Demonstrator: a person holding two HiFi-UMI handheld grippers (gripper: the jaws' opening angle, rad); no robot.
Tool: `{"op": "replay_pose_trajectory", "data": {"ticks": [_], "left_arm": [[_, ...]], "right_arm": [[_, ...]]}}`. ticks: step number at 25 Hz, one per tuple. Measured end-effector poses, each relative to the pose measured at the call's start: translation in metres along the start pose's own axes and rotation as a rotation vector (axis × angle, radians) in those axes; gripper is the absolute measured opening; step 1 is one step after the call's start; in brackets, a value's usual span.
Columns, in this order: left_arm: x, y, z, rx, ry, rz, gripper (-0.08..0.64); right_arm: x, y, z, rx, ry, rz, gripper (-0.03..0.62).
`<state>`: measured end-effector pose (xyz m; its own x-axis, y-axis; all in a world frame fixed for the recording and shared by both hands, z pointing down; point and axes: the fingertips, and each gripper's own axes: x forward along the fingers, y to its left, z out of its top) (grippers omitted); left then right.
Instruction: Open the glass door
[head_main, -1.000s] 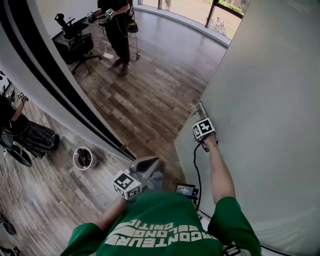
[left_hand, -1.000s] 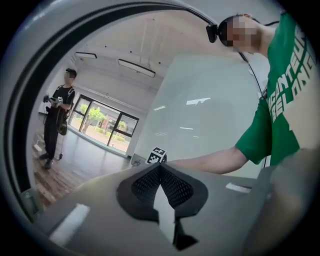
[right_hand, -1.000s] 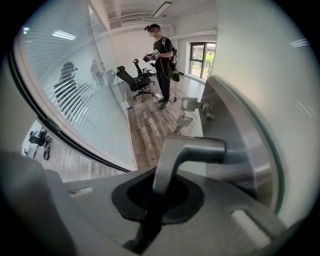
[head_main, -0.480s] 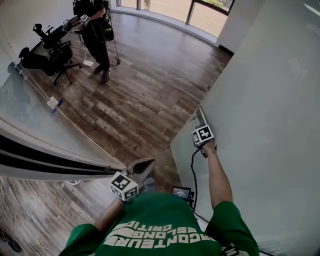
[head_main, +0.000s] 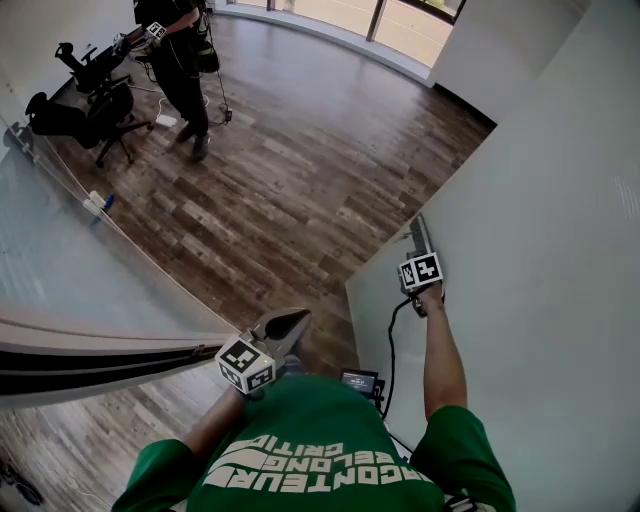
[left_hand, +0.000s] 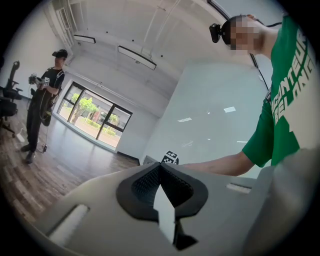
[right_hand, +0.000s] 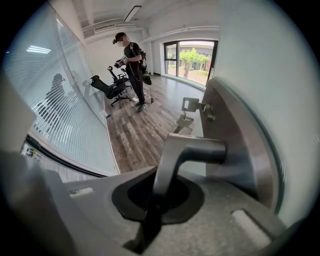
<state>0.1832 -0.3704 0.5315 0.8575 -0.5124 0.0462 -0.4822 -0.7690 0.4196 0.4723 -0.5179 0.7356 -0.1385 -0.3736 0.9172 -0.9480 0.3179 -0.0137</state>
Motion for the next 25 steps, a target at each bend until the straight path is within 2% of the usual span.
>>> {"op": "replay_pose_trajectory", "data": {"ticks": [7,19,25], "left_arm": [[0.023,0.000,0.004,0.013,0.023,-0.025,0.018],[0.049,0.009,0.006,0.005,0.032,0.022,0.017],[0.082,-0.001,0.005,0.010,0.040,0.005,0.017]], "right_arm": [[-0.004,-0.052,-0.004,0.056,-0.005,-0.031,-0.006],[-0.008,-0.140,-0.026,0.168,-0.003,-0.084,-0.006],[-0.012,-0.181,-0.039,0.209,0.004,-0.112,-0.006]]}}
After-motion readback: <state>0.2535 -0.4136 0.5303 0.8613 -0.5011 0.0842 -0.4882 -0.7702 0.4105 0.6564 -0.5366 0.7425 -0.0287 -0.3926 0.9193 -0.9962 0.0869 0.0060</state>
